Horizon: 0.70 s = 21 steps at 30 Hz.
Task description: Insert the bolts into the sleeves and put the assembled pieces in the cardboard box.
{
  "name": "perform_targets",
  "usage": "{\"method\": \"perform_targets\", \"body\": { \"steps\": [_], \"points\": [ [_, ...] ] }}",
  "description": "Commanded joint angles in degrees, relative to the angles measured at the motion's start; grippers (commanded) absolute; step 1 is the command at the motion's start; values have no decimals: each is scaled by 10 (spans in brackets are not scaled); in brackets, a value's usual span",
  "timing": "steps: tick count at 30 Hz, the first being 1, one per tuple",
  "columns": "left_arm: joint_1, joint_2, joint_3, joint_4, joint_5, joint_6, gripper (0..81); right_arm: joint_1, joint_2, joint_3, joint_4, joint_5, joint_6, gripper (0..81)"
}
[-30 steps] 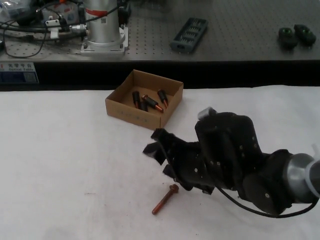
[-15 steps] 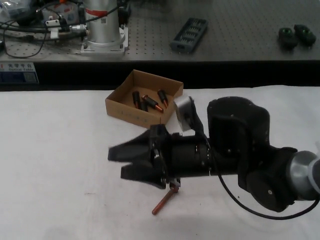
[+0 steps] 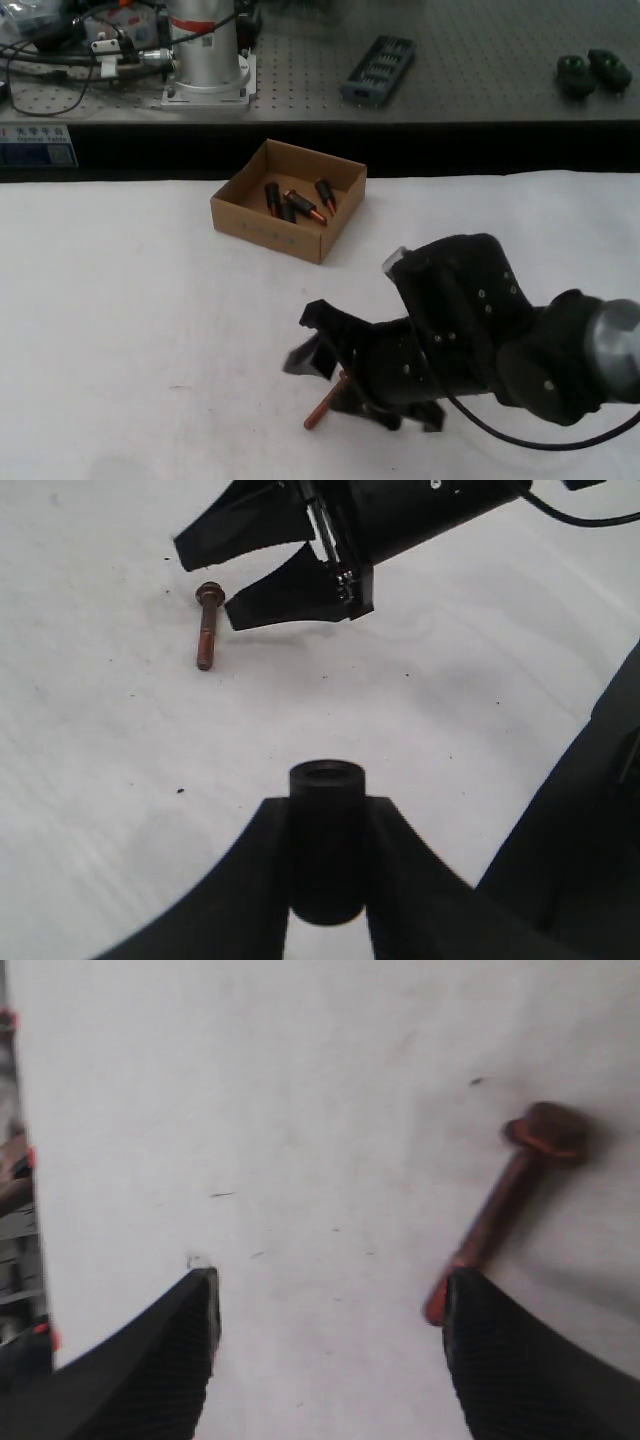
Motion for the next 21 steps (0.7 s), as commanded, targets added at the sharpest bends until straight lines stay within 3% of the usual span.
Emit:
{"method": "perform_targets", "body": {
  "steps": [1,8,21],
  "points": [
    [-1,-4,-2,-12,1,9,7,1,-19,-4,20,39,-19,484],
    [-1,-4,-2,-12,1,9,7,6,-18,-5,77,94,-44,484],
    [-1,-4,-2,-12,1,9,7,-2,-18,-3,76,65,-35,484]
  ]
}}
